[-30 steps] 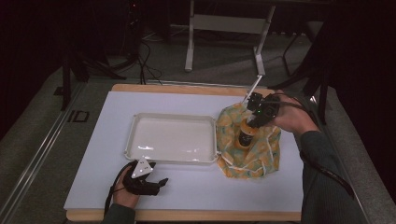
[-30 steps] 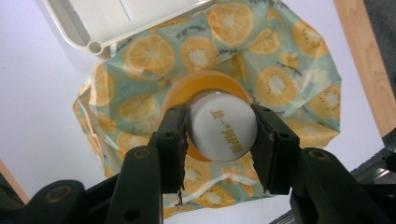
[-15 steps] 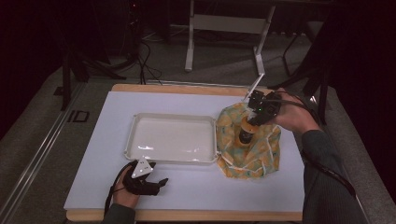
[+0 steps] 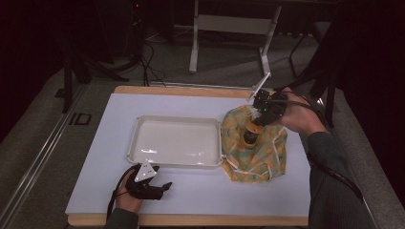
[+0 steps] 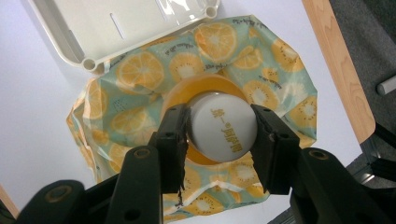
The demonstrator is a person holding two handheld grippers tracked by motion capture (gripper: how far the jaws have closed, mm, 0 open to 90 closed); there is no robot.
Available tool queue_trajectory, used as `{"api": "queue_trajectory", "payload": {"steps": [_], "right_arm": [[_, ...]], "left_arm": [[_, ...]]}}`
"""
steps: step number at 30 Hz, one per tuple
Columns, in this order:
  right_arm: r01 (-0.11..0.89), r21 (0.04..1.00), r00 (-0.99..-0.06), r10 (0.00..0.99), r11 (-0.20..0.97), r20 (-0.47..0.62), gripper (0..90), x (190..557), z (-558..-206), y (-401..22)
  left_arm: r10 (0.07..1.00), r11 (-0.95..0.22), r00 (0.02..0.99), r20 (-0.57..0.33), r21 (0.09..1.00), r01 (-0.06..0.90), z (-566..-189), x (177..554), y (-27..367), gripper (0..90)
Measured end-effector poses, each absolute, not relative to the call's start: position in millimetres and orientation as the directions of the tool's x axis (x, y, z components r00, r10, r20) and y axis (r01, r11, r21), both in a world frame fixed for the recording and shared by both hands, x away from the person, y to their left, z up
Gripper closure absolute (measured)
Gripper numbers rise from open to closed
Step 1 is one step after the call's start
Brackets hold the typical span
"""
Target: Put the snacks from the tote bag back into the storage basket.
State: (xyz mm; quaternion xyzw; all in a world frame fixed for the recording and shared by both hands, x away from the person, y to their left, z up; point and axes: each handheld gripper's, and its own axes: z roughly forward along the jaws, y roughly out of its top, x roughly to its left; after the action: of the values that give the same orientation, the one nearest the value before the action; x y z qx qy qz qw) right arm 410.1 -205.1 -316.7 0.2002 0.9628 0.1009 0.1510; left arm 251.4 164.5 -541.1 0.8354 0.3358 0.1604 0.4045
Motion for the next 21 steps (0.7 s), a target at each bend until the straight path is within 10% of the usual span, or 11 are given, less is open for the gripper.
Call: {"api": "queue_trajectory", "payload": {"steps": [21], "right_arm": [[0.34, 0.274, -0.862, 0.414, 0.9, -0.292, 58.6, 410, -306, -196]], "left_arm": [[0.69, -0.446, 0.724, -0.006, 0.784, 0.431, -541, 251, 165, 23.5]]}}
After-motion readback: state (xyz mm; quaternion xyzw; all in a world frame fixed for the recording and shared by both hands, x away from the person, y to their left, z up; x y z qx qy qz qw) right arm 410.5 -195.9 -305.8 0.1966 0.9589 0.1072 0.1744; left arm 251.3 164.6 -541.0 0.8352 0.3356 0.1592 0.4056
